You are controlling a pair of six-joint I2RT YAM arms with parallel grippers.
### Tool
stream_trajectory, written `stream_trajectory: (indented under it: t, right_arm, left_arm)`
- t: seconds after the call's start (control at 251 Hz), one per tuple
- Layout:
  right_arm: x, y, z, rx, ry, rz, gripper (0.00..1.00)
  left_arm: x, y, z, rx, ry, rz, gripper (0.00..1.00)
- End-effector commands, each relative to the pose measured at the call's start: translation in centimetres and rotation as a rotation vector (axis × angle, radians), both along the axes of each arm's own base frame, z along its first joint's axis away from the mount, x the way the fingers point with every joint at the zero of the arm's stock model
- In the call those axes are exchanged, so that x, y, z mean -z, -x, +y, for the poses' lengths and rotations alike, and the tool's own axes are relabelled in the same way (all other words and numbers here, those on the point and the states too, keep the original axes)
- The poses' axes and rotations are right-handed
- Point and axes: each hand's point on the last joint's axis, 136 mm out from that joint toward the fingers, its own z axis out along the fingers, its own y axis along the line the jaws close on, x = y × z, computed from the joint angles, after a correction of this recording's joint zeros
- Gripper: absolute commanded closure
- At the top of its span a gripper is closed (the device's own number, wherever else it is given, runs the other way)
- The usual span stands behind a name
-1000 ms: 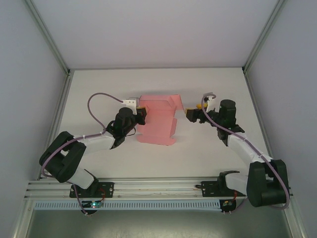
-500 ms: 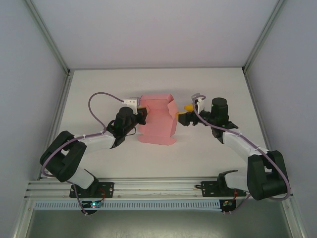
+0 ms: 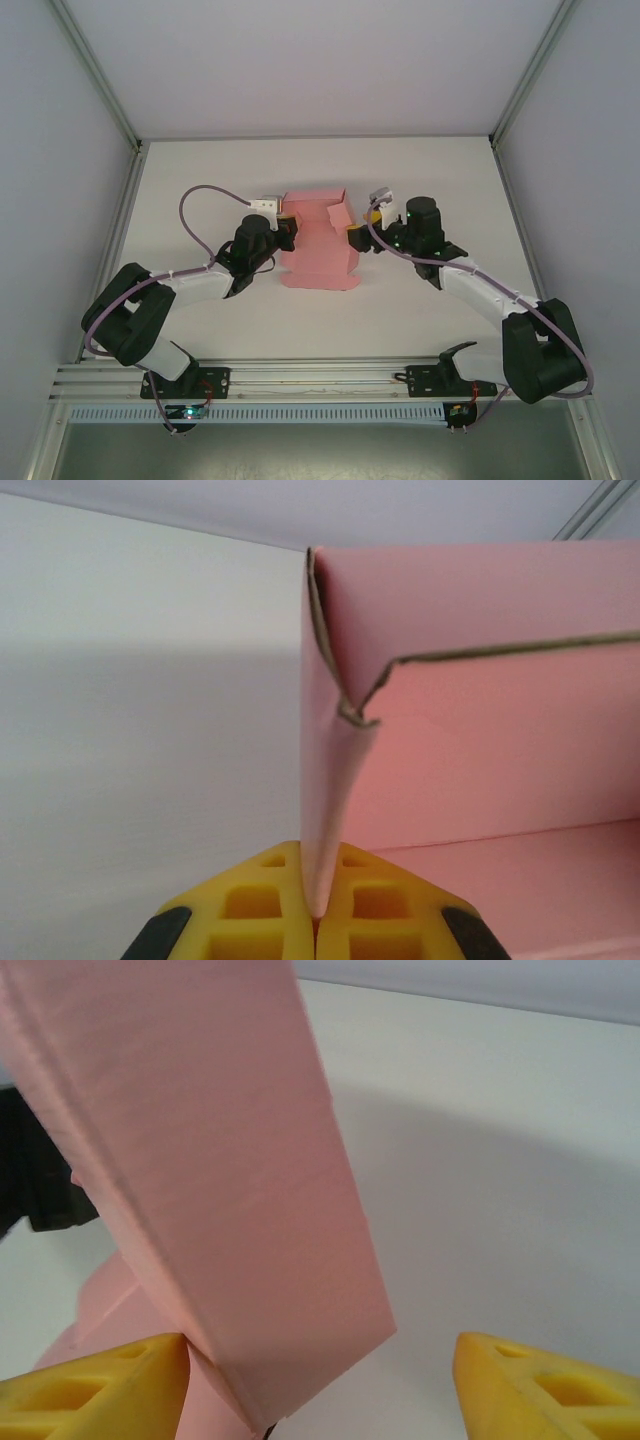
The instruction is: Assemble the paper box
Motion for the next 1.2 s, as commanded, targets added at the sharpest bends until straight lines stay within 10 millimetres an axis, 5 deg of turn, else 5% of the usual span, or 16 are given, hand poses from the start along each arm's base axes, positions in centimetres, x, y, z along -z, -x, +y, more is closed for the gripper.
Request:
stream_trajectory:
  t: [0.0, 0.223, 0.503, 1.193]
  right_arm:
    - [-1.6, -2.0, -1.8, 0.174, 0.1, -0.097, 0.32]
    - [-3.0, -1.4, -2.8, 0.256, 0.124, -0.168, 0.28]
    - [-3.8, 0.7, 0.1, 0.064, 0.065, -0.142, 0.29]
    - [-3.3, -1.2, 2.9, 0.02, 0.12, -0.118, 0.27]
  left_arm:
    - [-0.7, -0.1, -0.9, 0.041, -0.002, -0.011, 1.0]
    - [-0.4, -0.1, -0.3, 0.008, -0.02, 0.008, 1.0]
    - [-0.3, 0.0, -0.6, 0.023, -0.011, 0.013, 1.0]
    - [-0.2, -0.1, -0.6, 0.018, -0.03, 0.024, 1.0]
